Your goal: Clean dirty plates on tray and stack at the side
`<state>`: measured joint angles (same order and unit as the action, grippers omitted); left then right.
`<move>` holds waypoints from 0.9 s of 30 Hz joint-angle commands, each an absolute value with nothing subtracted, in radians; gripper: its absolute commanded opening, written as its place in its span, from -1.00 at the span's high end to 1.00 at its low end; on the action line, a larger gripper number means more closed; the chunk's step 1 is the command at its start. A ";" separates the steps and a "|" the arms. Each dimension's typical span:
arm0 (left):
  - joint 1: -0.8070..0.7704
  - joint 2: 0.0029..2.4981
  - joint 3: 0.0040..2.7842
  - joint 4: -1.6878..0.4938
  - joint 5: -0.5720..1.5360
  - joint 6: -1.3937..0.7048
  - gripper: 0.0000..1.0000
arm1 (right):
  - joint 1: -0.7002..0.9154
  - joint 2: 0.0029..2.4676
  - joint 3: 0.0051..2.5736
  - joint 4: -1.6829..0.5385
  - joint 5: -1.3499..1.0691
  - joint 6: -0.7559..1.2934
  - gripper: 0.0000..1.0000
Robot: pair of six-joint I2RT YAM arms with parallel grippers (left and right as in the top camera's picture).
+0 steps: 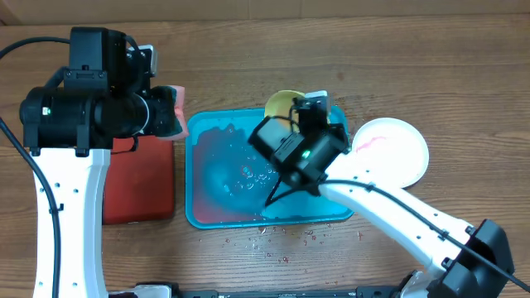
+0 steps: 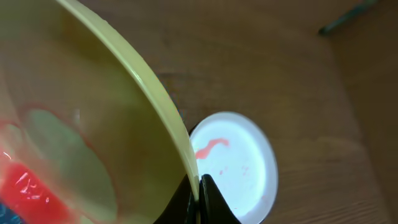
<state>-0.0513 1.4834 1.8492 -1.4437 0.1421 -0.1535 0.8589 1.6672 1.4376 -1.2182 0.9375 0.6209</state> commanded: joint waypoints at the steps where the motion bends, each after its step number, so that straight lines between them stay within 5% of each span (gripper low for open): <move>1: -0.044 1.496 1.852 -1.440 0.146 -0.157 0.92 | 0.931 1.656 1.468 -1.222 1.231 0.631 0.93; 11: -0.044 1.543 1.852 -1.439 0.146 -0.157 0.91 | 1.106 1.656 1.468 -1.222 1.569 0.631 0.93; 27: -0.044 1.549 1.852 -1.435 0.146 -0.157 0.92 | 1.125 1.655 1.468 -1.225 1.572 0.620 0.92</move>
<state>-0.0498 1.5452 1.8492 -1.4403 0.1425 -0.1535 1.1217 1.6672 1.4380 -1.2278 1.5272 0.6128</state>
